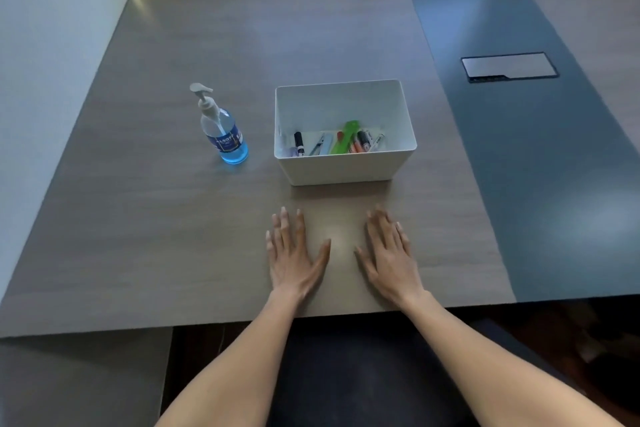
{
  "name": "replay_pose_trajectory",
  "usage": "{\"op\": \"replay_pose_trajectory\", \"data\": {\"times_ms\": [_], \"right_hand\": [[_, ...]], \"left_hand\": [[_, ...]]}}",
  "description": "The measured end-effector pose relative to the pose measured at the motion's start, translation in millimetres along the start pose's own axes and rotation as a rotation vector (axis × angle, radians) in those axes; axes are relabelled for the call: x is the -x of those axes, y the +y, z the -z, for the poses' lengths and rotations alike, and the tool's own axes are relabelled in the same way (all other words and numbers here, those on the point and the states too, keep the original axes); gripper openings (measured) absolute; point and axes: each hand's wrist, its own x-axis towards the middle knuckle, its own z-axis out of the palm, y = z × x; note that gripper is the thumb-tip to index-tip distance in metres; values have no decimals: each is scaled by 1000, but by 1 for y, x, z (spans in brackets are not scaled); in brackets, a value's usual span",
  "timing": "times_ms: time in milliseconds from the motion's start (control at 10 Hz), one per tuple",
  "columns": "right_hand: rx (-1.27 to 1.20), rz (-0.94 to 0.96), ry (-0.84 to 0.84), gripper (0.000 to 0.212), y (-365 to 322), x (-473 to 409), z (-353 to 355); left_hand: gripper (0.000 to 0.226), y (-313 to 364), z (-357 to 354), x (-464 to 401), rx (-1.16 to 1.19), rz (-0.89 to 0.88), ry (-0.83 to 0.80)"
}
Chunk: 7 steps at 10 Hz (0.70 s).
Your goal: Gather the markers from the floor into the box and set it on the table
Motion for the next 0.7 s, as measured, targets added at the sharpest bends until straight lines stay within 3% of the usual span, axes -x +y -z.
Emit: {"op": "replay_pose_trajectory", "data": {"times_ms": [100, 500, 600, 700], "right_hand": [[52, -42, -62, 72, 9, 4, -21], [75, -48, 50, 72, 18, 5, -40], [2, -59, 2, 70, 16, 3, -33], [-334, -218, -48, 51, 11, -11, -11]], "left_hand": [[90, -5, -17, 2, -90, -5, 28], [91, -7, -25, 0, -211, -61, 85], [90, -8, -24, 0, -215, -71, 98], [88, -9, -24, 0, -192, -65, 142]]}}
